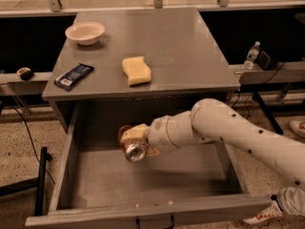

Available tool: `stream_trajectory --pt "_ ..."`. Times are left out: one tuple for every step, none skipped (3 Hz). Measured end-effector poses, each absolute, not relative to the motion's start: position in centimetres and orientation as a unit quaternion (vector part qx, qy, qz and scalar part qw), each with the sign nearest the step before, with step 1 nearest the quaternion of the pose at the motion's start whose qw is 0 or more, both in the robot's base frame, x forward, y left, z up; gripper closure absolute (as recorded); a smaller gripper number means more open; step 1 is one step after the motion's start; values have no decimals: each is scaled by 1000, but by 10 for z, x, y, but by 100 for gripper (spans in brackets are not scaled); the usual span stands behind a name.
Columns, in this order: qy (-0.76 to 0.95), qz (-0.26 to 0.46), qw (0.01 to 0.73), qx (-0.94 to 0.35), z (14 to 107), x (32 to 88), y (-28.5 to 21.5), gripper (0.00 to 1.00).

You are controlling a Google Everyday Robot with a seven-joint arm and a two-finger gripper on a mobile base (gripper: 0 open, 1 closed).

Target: Place coke can into top drawer

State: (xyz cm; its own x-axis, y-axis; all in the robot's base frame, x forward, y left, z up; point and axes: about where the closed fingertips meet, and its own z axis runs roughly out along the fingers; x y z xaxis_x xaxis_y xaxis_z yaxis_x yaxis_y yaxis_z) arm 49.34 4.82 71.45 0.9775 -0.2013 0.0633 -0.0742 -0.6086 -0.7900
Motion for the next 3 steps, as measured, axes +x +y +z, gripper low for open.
stream_trajectory --pt "83 -93 444 -887 697 477 34 100" --pt "82 -112 460 -877 691 459 18 83" --pt "110 -121 498 -852 688 447 -1 60"
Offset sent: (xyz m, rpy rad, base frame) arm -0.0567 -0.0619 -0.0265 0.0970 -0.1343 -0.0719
